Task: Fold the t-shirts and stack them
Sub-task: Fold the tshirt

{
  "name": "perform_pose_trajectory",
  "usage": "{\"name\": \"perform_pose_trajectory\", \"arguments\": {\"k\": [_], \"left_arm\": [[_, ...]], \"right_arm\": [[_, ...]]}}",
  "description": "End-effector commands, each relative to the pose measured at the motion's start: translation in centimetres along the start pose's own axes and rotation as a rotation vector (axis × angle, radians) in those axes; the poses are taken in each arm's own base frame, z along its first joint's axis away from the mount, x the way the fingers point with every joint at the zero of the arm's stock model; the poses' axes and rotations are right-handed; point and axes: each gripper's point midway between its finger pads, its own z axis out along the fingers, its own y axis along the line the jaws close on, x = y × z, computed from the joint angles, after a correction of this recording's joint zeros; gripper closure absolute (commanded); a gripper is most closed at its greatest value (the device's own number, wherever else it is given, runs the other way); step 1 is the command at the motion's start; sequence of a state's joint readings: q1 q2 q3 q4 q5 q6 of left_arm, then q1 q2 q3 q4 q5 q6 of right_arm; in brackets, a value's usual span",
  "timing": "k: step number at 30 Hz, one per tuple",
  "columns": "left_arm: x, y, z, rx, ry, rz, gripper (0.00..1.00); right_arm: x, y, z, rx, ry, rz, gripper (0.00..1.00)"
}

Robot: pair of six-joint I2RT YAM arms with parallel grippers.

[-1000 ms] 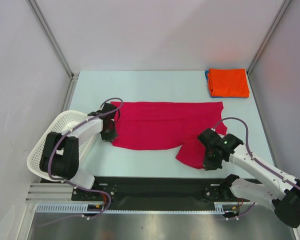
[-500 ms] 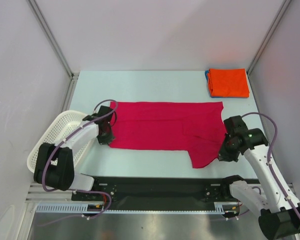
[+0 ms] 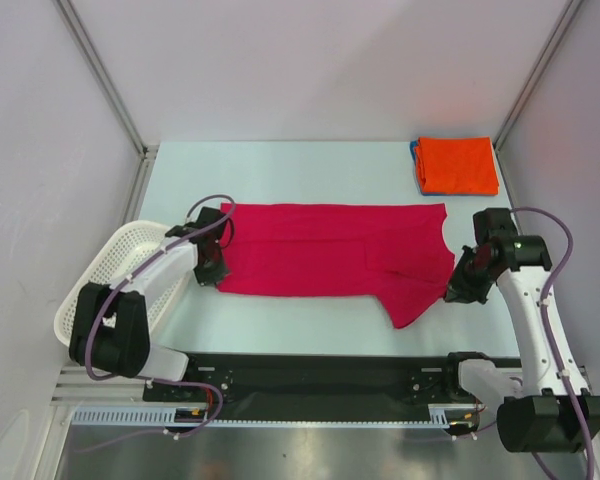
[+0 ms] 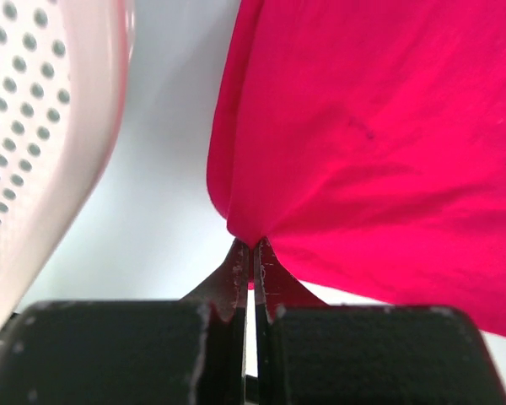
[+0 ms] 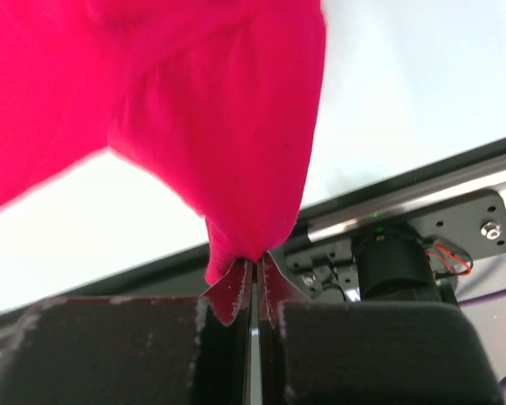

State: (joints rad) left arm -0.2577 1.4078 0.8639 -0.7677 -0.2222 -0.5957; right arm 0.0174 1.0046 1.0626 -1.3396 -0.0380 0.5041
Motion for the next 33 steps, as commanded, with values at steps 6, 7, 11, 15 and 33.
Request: {"name": "perform_pose_trajectory", "arguments": {"k": [6,7,11,15,33], "left_arm": [[-5.5,-1.8,-1.3,-0.008,-0.078,0.045,1.00],[-5.7,-2.0,-1.2,-0.007,-0.078,0.049,1.00],[-6.7,-2.9,-0.6,-0.004,-0.069,0.063,1.00],[-8.6,-4.0,-0.4,-0.003,-0.077,0.072,1.00],[-13.4,-5.2,1.7,-0.015,-0.061,0.051,1.00]], "right_arm": [[-6.6,2.3,-1.3,-0.071,-0.074,0.016,1.00],[-7.2,2.5,-1.3,-0.074,-0.081,0.015,1.00],[-10.0,2.6,-0.8,-0.058,-0.102,0.024,1.00],[-12.4,3.0,-0.4,-0.054,-0.114,0.035,1.00],[-20.5,5.5,3.7,-0.081,-0.128,0.014,1.00]]}}
